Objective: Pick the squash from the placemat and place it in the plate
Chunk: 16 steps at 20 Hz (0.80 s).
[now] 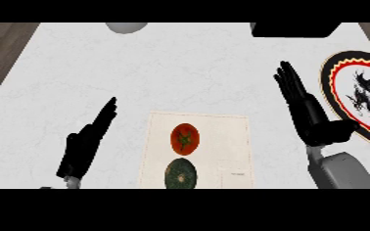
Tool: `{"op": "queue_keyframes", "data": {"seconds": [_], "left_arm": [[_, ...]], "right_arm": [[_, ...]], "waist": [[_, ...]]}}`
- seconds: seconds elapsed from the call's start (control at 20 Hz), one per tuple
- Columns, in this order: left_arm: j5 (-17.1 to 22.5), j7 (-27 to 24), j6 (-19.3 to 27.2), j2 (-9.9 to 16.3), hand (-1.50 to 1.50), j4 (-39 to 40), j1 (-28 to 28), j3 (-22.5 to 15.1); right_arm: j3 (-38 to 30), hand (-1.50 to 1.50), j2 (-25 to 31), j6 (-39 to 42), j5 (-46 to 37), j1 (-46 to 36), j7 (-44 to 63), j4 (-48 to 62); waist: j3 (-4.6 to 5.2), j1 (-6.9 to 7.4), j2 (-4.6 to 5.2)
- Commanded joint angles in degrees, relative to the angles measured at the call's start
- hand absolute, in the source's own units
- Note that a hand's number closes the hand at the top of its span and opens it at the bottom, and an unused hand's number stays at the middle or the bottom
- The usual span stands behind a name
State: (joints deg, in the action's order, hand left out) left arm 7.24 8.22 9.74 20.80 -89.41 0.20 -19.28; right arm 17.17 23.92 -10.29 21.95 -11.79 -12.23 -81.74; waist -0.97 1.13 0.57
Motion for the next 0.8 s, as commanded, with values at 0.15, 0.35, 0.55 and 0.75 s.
{"op": "queue_keyframes", "data": {"seconds": [0.15,0.35,0.55,0.75], "left_arm": [[2.5,2.2,3.6,-3.9,0.00,5.8,1.9,4.2],[6.3,3.3,3.3,-6.0,0.00,5.2,2.4,5.6],[9.4,1.9,0.2,-5.9,0.00,3.8,5.0,6.8],[9.4,3.7,-1.6,-5.0,0.00,5.5,0.7,9.0]], "right_arm": [[0.9,1.50,0.3,-4.8,-4.0,-5.3,6.3,-15.6],[-0.5,1.50,10.9,-15.5,-21.6,-6.1,10.0,-8.7],[2.3,-1.50,-1.3,-27.6,-23.6,4.1,6.0,-19.8],[10.0,-1.50,-4.6,-29.0,-30.1,10.5,4.9,-26.8]], "waist": [[1.15,-1.90,-1.00],[1.65,-3.53,-1.26],[1.03,-2.22,-0.94],[1.00,-1.69,-0.72]]}}
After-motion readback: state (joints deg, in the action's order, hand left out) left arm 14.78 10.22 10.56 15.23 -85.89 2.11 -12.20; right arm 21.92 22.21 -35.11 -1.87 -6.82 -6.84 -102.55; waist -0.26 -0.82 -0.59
